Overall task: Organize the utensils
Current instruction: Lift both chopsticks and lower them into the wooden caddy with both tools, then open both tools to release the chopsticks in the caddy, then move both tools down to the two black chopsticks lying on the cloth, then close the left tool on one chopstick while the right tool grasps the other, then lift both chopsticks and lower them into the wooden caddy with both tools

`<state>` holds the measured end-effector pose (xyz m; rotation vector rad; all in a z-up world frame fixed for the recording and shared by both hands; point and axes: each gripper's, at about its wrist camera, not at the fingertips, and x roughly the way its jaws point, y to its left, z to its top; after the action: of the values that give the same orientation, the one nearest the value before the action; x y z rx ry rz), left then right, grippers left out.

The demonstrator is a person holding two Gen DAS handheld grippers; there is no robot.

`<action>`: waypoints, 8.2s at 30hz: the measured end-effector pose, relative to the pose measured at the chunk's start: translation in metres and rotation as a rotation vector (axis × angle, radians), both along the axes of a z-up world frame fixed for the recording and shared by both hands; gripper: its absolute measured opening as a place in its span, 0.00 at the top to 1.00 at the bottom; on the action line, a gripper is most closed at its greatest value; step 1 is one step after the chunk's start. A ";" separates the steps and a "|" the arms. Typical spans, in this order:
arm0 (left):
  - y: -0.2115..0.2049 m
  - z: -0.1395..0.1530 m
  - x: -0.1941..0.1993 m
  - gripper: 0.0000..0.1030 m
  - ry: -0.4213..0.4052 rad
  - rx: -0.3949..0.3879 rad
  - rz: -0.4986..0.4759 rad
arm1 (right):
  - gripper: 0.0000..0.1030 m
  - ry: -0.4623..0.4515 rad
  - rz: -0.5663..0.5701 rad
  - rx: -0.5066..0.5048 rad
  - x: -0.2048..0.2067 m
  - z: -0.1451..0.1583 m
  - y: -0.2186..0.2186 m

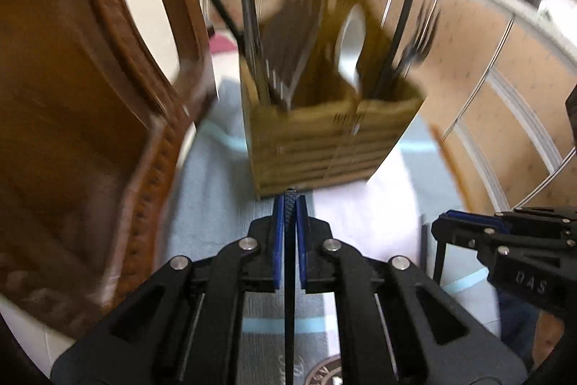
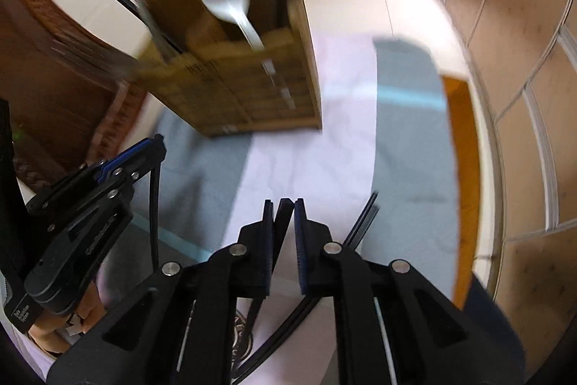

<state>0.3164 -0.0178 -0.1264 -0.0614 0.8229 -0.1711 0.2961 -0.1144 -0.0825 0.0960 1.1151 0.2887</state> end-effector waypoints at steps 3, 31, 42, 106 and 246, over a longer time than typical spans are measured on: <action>0.006 0.031 -0.015 0.94 -0.067 -0.015 0.006 | 0.89 -0.072 0.000 0.008 -0.010 0.030 -0.008; 0.006 0.217 -0.054 0.94 -0.483 -0.015 0.068 | 0.91 -0.700 -0.060 0.061 -0.027 0.204 -0.062; 0.015 0.244 -0.023 0.94 -0.553 -0.031 0.104 | 0.91 -0.820 -0.100 0.101 0.012 0.237 -0.062; -0.017 -0.054 -0.109 0.54 0.153 0.046 -0.026 | 0.70 0.167 -0.009 -0.076 -0.002 -0.092 -0.064; -0.011 0.241 0.026 0.96 -0.453 0.033 0.042 | 0.93 -0.733 -0.070 0.073 0.057 0.227 -0.043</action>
<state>0.3421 -0.0284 0.1145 -0.0075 0.3723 -0.1250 0.3531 -0.1571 0.1442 0.0836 0.3728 0.2694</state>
